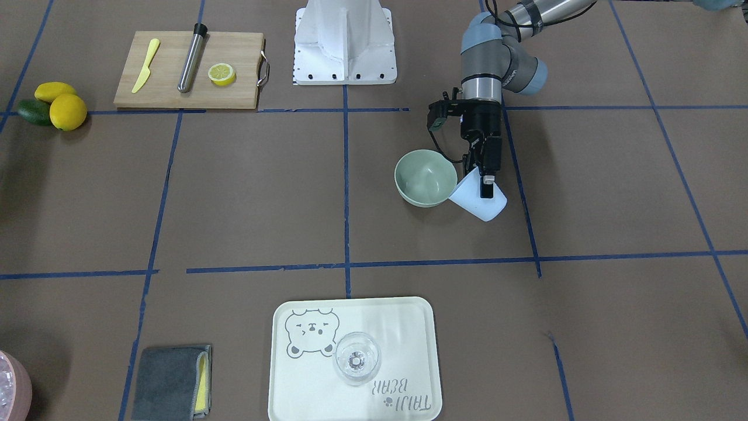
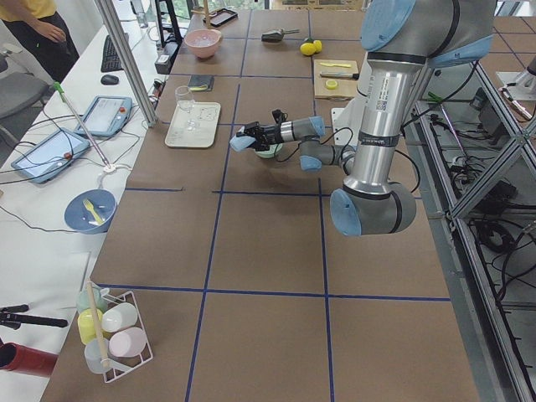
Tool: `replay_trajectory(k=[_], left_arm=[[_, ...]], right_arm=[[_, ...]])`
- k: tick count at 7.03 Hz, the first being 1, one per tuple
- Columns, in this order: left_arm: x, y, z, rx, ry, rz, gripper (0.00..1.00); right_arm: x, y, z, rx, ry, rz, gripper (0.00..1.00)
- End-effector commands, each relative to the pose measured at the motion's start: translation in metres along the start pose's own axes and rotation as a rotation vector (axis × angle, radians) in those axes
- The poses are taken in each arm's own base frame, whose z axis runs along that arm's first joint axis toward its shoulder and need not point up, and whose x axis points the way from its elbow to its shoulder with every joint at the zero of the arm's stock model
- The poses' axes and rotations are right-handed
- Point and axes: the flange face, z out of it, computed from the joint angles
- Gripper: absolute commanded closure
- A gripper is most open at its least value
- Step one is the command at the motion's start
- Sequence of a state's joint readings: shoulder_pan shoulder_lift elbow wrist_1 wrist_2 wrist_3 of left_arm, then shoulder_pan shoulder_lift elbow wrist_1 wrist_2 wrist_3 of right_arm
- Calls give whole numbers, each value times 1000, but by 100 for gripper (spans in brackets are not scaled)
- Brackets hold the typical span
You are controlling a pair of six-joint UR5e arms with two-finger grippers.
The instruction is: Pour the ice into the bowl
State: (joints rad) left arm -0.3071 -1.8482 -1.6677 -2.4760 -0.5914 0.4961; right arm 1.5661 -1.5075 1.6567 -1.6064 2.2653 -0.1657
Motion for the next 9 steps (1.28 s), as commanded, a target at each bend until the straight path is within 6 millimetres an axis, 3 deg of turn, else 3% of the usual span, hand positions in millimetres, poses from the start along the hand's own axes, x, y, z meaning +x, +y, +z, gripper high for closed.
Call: replay_trajectory(k=[1,9], left_arm=[[-4,-5,-1,5,-9,28,100],[-1,-8,-1,-19,-30,380,100]], right_arm=[[0,-1,0,1,1,-1,0],[1,1,1,-3,1,2,0]])
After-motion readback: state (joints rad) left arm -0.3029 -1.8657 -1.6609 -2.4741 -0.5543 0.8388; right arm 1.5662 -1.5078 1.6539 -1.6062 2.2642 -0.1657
